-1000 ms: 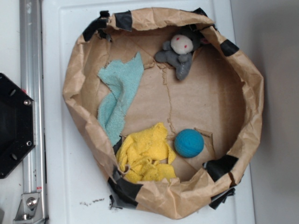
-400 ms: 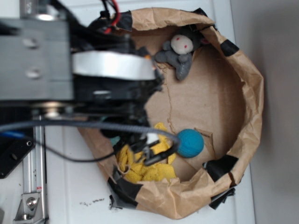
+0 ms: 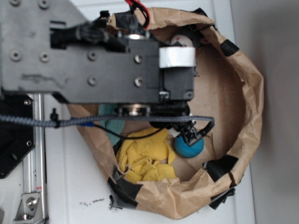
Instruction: Grab the gray animal.
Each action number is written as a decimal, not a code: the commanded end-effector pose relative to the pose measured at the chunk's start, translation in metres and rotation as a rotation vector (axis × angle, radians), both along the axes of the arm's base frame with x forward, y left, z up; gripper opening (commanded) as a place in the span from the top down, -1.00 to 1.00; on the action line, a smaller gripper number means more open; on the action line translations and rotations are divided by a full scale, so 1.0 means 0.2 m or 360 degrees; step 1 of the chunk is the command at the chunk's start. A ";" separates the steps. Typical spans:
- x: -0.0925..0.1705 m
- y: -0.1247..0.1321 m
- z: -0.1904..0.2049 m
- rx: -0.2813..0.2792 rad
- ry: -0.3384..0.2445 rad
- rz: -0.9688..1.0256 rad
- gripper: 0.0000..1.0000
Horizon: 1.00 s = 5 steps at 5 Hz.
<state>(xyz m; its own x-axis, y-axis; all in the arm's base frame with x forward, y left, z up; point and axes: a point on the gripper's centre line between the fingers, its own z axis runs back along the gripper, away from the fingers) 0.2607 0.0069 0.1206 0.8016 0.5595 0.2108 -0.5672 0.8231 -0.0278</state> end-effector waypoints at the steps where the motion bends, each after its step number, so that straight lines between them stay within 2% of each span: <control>1: 0.03 0.06 0.09 -0.0003 -0.0096 0.0042 -1.00; 3: 0.03 0.06 0.09 -0.0003 -0.0096 0.0042 -1.00; 4: 0.09 0.14 -0.05 -0.0036 -0.0219 0.0187 -1.00; 5: 0.13 0.17 -0.15 0.0053 -0.0319 0.0342 -1.00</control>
